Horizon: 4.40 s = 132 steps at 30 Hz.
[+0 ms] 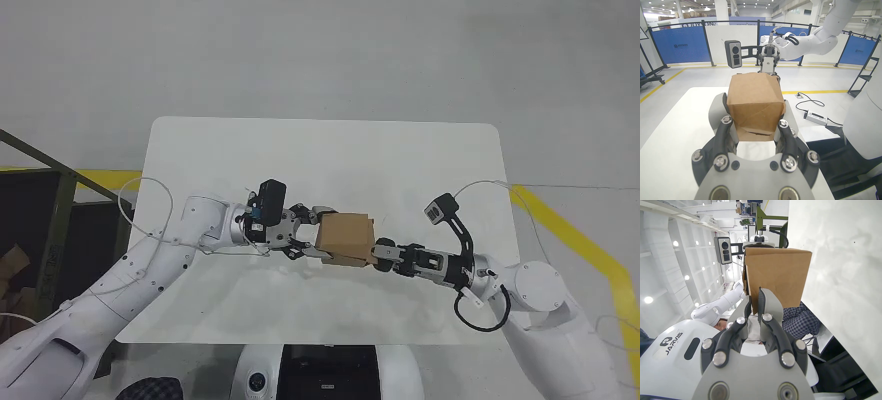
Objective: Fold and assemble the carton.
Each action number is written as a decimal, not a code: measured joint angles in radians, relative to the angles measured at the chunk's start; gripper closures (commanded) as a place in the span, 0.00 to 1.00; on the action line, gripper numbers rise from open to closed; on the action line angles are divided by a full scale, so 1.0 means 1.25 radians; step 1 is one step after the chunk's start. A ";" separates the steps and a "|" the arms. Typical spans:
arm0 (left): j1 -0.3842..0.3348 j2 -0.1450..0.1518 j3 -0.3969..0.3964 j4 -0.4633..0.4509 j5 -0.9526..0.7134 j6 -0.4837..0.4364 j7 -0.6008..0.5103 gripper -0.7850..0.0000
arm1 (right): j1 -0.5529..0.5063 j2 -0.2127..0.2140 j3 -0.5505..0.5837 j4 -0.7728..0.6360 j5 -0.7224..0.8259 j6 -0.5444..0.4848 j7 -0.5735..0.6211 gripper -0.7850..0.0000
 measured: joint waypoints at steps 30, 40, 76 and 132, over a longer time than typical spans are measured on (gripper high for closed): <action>0.000 0.000 0.000 0.000 0.000 0.000 0.000 0.62 | 0.019 -0.002 -0.009 -0.026 -0.012 0.064 -0.086 1.00; 0.000 0.000 0.000 0.000 0.000 0.000 0.000 0.62 | 0.001 -0.002 -0.014 -0.045 -0.024 0.063 -0.098 0.91; 0.000 0.000 0.000 0.000 0.000 0.000 0.000 0.62 | -0.037 0.003 0.011 -0.051 0.010 0.024 -0.071 1.00; 0.000 0.000 0.000 0.000 0.000 0.000 0.000 0.61 | -0.140 0.010 0.111 -0.025 0.013 -0.054 -0.110 1.00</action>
